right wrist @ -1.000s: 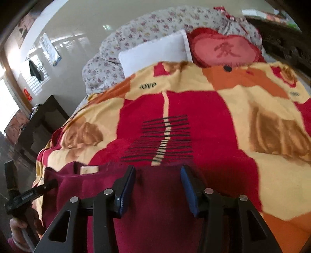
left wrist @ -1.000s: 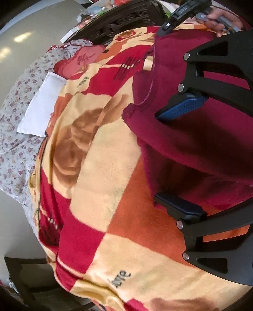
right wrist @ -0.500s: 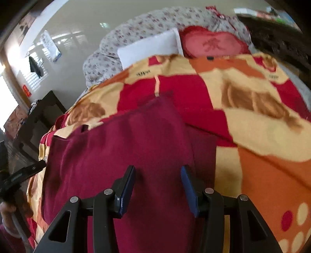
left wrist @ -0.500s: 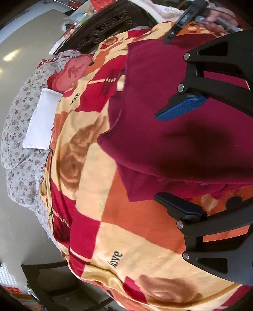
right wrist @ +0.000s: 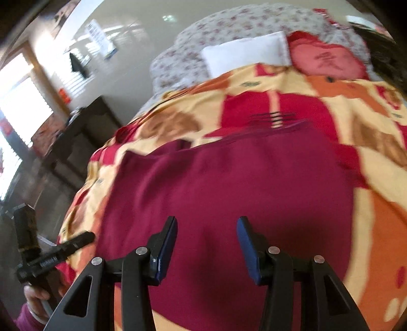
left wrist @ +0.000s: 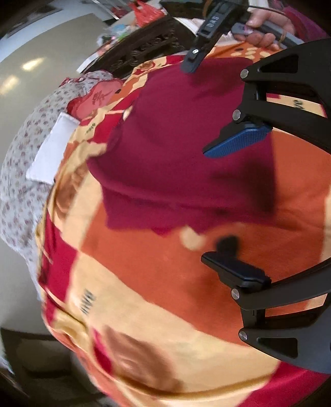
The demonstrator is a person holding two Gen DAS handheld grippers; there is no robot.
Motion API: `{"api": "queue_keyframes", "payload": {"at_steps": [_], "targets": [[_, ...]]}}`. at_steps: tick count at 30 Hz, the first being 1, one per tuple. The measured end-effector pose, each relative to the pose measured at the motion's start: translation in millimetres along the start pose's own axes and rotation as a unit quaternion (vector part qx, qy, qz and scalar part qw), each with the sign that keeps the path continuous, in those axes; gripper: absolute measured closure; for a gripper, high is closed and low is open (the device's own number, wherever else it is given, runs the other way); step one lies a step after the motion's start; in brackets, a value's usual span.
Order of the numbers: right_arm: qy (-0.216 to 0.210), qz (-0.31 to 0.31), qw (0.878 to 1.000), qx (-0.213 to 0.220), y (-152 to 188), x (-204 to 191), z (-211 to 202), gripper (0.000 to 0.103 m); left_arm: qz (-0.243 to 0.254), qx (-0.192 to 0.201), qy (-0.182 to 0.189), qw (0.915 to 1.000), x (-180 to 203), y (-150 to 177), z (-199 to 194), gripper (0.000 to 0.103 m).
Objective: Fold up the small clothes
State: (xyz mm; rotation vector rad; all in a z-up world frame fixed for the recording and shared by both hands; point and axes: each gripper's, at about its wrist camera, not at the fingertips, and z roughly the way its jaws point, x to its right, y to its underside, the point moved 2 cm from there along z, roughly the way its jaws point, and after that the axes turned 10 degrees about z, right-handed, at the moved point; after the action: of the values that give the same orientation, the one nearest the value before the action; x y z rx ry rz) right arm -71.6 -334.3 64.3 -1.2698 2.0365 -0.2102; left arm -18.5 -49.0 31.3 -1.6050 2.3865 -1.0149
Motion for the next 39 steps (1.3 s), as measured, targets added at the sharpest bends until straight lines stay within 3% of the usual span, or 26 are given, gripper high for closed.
{"api": "queue_keyframes", "payload": {"at_steps": [7, 9, 12, 14, 26, 39], "targets": [[-0.039, -0.063, 0.997, -0.035, 0, -85, 55, 0.056, -0.008, -0.034, 0.005, 0.9994, -7, 29, 16, 0.026], [-0.025, -0.095, 0.995, -0.033, -1, -108, 71, 0.056, -0.006, -0.027, 0.004, 0.9996, -8, 30, 16, 0.026], [0.029, -0.148, 0.988, -0.025, -5, -134, 100, 0.057, -0.018, -0.023, 0.012, 0.9995, -11, 28, 17, 0.026], [0.038, -0.156, 0.987, -0.029, -11, -145, 118, 0.057, -0.027, -0.023, 0.018, 0.9992, -15, 29, 18, 0.026], [0.081, -0.176, 0.978, -0.072, -20, -158, 192, 0.054, -0.036, -0.016, 0.028, 0.9988, -24, 37, 14, 0.026], [0.020, -0.124, 0.988, -0.084, -18, -142, 150, 0.053, -0.027, -0.012, 0.012, 0.9995, -16, 35, 17, 0.026]]}}
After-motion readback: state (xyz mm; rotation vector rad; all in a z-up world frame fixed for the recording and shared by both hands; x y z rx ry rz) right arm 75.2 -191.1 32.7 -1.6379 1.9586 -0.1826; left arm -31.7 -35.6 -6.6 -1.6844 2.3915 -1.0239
